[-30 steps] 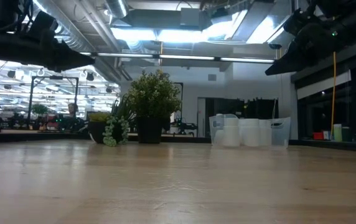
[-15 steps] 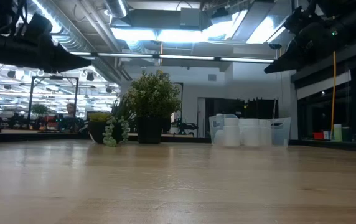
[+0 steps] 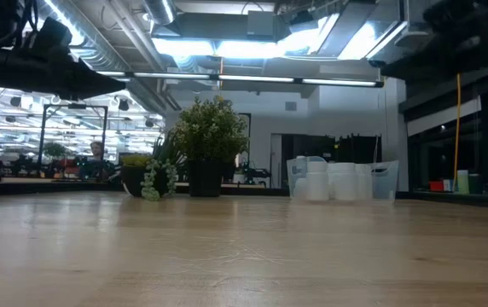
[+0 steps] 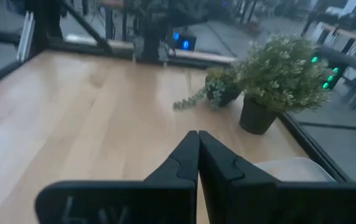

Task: Pick and place pill bottles into a basket
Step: Return to Home Position

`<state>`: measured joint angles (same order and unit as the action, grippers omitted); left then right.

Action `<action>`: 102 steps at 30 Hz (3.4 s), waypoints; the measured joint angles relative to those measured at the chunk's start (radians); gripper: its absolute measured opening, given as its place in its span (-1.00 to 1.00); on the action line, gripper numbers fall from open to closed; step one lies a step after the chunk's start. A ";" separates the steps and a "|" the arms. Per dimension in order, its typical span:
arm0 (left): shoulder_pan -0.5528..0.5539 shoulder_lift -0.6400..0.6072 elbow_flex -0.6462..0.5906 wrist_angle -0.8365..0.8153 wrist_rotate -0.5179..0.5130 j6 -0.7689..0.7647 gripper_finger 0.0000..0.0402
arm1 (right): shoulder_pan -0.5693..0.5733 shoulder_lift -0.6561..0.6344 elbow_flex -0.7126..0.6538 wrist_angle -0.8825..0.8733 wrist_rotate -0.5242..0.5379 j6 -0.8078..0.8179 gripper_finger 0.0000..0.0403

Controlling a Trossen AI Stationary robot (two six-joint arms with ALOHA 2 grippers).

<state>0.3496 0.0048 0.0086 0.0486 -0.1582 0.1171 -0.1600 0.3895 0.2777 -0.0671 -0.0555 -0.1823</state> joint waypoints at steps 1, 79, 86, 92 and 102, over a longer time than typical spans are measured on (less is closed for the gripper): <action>0.000 0.000 0.000 0.000 -0.009 -0.005 -0.99 | 0.000 -0.033 -0.020 0.003 0.000 0.010 -0.94; 0.000 0.002 0.000 0.003 -0.110 -0.025 -0.99 | 0.117 -0.389 -0.267 0.125 -0.235 0.332 -0.94; 0.000 0.002 0.000 0.004 -0.110 -0.025 -0.99 | 0.118 -0.389 -0.267 0.125 -0.235 0.331 -0.94; 0.000 0.002 0.000 0.003 -0.110 -0.025 -0.99 | 0.117 -0.389 -0.267 0.125 -0.235 0.313 -0.94; 0.000 0.002 0.000 0.004 -0.110 -0.025 -0.99 | 0.117 -0.388 -0.267 0.125 -0.235 0.309 -0.94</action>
<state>0.3499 0.0063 0.0086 0.0523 -0.2684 0.0917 -0.0425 0.0017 0.0105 0.0578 -0.2901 0.1267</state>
